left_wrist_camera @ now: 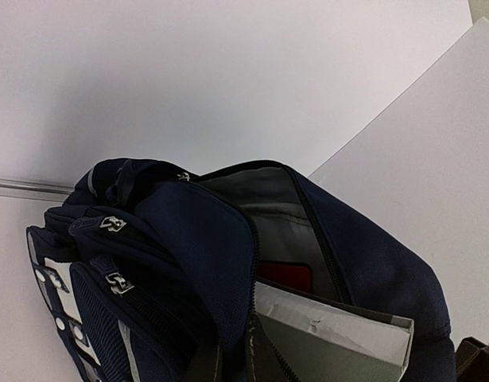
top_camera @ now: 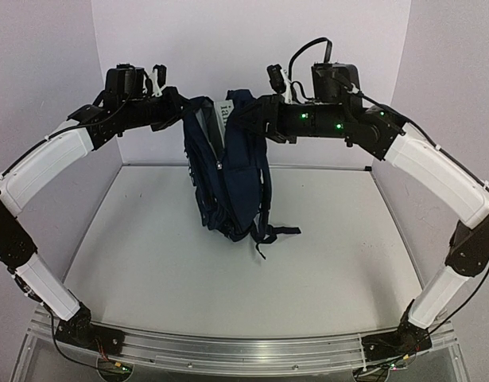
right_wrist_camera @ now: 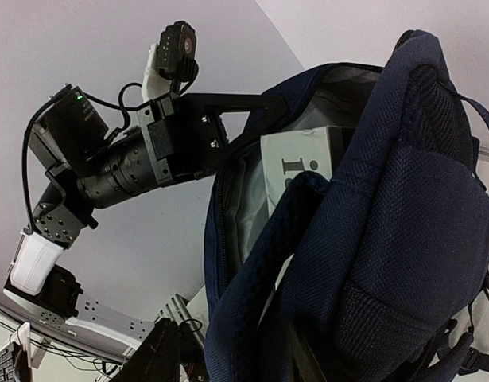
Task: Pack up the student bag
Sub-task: Adjust the student bag at the center of the board.
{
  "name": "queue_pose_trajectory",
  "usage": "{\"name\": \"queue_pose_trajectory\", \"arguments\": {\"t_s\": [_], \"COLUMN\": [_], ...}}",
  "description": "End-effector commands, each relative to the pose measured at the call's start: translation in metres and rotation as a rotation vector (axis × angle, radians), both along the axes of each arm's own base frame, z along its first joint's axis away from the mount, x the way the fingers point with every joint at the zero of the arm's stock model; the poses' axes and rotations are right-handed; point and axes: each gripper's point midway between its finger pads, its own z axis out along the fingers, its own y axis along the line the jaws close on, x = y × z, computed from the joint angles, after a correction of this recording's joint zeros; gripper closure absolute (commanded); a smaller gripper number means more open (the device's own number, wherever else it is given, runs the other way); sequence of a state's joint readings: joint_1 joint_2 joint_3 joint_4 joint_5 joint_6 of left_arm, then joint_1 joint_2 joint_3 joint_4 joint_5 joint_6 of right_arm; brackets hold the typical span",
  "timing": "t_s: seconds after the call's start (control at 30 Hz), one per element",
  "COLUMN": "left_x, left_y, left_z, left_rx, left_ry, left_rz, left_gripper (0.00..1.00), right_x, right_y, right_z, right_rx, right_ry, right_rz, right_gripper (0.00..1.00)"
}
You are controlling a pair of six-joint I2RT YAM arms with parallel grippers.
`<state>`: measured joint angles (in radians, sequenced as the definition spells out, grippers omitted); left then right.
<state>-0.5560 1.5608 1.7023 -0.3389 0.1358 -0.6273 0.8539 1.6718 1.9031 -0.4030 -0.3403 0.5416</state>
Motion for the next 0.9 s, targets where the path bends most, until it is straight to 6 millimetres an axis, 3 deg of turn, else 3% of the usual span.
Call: {"name": "queue_pose_trajectory", "arguments": {"t_s": [0.0, 0.17, 0.33, 0.43, 0.5, 0.6, 0.67, 0.77, 0.87], "left_x": [-0.008, -0.005, -0.003, -0.002, -0.003, -0.005, -0.004, 0.002, 0.007], "left_y": [0.01, 0.003, -0.002, -0.003, -0.001, 0.003, 0.01, 0.028, 0.043], "left_z": [0.093, 0.087, 0.082, 0.077, 0.076, 0.081, 0.085, 0.089, 0.088], "left_rx": [-0.117, -0.118, -0.113, -0.099, -0.092, -0.087, -0.098, -0.139, -0.147], "left_ry": [-0.263, -0.245, -0.23, -0.222, -0.225, -0.244, -0.247, -0.236, -0.227], "left_rz": [0.009, -0.019, -0.037, -0.04, -0.036, -0.028, -0.028, -0.02, -0.007], "left_gripper": [1.0, 1.0, 1.0, 1.0, 1.0, 1.0, 1.0, 1.0, 1.0], "right_x": [0.006, 0.004, 0.018, 0.026, 0.028, 0.011, -0.009, -0.032, -0.06], "right_y": [0.006, 0.021, 0.031, 0.036, 0.041, 0.055, 0.059, 0.042, 0.014], "right_z": [-0.001, -0.004, -0.021, -0.017, -0.009, 0.028, 0.068, 0.132, 0.182], "right_rx": [-0.048, -0.068, -0.109, -0.1, -0.079, 0.034, 0.165, 0.346, 0.467], "right_ry": [-0.022, -0.021, 0.014, 0.007, -0.007, -0.045, -0.082, -0.178, -0.288], "right_rz": [-0.035, -0.014, -0.044, -0.067, -0.054, 0.071, 0.19, 0.284, 0.359], "right_gripper": [0.55, 0.55, 0.55, 0.62, 0.72, 0.91, 1.0, 1.0, 1.0]}}
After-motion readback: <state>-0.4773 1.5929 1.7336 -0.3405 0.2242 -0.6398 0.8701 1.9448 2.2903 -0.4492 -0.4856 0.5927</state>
